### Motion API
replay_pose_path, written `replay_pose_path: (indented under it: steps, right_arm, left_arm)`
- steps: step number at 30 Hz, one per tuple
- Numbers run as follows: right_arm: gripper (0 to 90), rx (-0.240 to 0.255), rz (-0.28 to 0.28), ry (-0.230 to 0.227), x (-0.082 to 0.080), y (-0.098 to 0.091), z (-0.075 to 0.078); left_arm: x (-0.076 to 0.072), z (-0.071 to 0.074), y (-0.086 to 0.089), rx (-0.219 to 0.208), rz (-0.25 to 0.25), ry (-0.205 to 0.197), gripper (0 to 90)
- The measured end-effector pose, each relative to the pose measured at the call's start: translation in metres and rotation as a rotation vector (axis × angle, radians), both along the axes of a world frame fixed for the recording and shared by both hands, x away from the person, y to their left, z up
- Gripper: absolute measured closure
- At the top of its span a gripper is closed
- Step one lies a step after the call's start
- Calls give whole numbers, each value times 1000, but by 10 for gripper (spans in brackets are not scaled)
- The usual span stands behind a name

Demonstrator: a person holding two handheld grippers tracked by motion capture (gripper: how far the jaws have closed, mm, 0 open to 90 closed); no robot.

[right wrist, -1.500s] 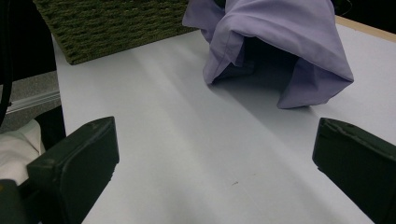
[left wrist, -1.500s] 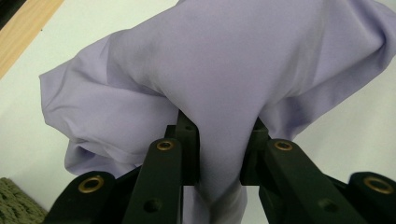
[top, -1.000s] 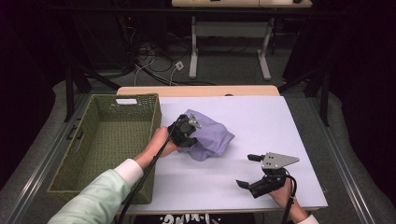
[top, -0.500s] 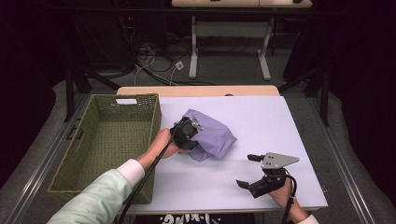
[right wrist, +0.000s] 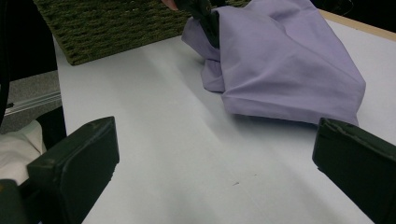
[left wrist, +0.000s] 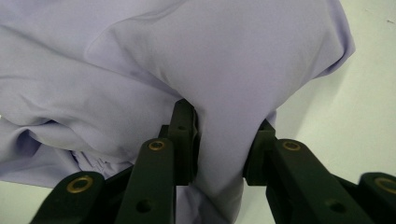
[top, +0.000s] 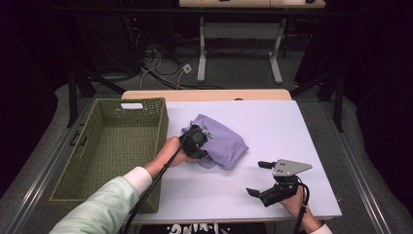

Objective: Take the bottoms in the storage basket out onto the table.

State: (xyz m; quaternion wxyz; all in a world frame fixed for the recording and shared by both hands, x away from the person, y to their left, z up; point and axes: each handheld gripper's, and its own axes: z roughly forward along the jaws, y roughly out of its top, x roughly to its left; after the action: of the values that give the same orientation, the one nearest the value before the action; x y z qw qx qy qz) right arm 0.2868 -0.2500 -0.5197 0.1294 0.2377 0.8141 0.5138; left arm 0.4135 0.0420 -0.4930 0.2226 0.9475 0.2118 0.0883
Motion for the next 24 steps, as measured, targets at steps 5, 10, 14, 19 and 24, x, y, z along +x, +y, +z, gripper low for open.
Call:
replay_pose_path:
  steps: [5,10,14,19,24]
  right_arm:
    - [3,1,0,0,0,0,0]
    - [3,1,0,-1,-1,-1,0]
    - [3,2,0,-2,-1,-1,0]
    - [3,0,6,-3,0,0,0]
    - [3,0,11,-1,1,1,0]
  left_arm:
    - [0,1,2,-5,-7,23,632]
    - [-2,9,5,-34,2,48,376]
    - [-10,15,10,-48,-14,56,254]
    - [-19,21,16,-61,-6,22,154]
    - [-23,28,24,-92,19,14,93]
